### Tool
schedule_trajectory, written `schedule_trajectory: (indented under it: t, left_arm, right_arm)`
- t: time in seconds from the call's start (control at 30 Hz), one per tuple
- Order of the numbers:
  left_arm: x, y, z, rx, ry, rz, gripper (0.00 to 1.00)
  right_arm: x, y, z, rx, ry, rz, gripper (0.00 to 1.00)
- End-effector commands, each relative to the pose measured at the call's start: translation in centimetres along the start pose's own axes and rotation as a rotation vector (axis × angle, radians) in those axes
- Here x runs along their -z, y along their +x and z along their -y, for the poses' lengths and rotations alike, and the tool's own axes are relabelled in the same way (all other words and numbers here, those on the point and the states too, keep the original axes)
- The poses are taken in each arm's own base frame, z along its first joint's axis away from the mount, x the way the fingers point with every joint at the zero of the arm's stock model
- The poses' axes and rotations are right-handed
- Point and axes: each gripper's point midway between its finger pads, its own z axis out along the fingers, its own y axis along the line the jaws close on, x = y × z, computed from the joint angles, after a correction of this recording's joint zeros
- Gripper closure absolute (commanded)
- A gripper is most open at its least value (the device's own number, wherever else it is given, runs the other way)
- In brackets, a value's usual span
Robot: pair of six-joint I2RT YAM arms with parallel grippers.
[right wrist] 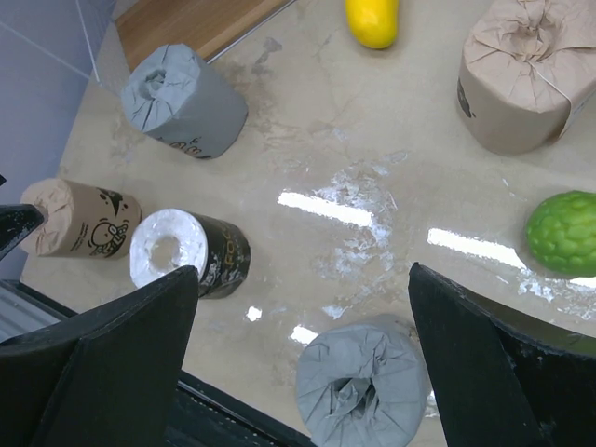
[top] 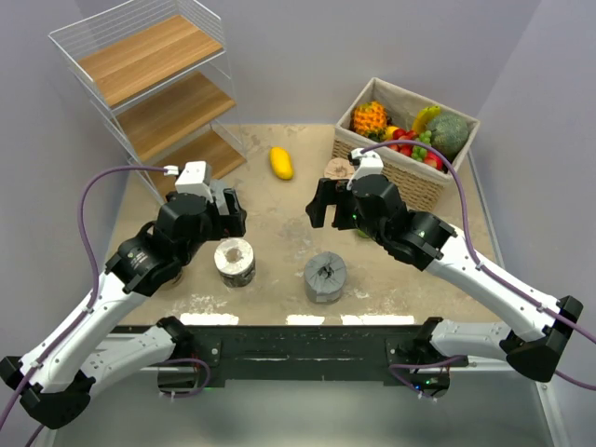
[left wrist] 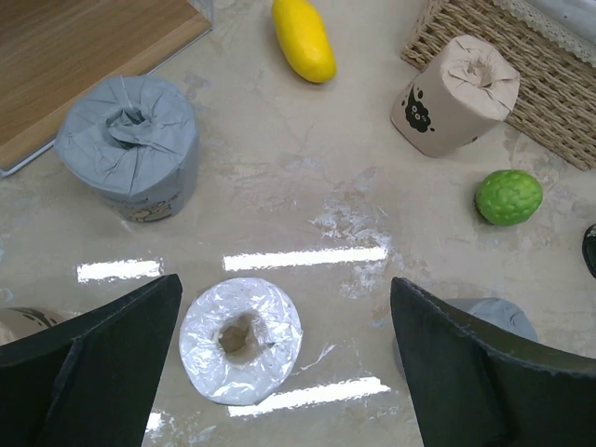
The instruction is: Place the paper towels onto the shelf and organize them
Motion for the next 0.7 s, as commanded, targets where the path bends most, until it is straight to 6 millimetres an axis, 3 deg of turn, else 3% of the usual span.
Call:
schedule_trajectory:
  t: [0.0, 0.2, 0.37, 0.53, 0.63, 0.67]
  left_arm:
    - [0.5, -1.6, 0.3, 0.043, 0.002, 0.043, 0.00]
    - [-0.3, -1.3, -0.4, 0.049, -0.067, 0.029, 0.02]
    - [-1.2, -0.7, -2.2, 0.049, -0.207, 0.001, 0.04]
    - [-1.7, 0.7, -5.5, 0.003, -0.418, -0.057, 0.08]
    - [-1.8, 1.6, -8.5, 0.040, -0.541, -0.102, 0.11]
    - [-1.8, 1.9, -10.5, 0.073, -0.599, -0.118, 0.13]
  right_arm:
    - [0.7, -0.9, 0.3, -0.021, 0.016, 0.037, 0.01]
    - [0.8, -0.7, 0.6, -0.018, 0.022, 0.036, 0.01]
    - [1.0, -0.6, 0.6, -0.003, 0.012, 0.037, 0.01]
    - [1.9, -0.8, 1.0, 0.030, -0.014, 0.071, 0.01]
    - [2.2, -0.5, 0.5, 0.058, -0.075, 0.086, 0.02]
    - [2.6, -0.5, 0.0, 0.061, -0.111, 0.087, 0.03]
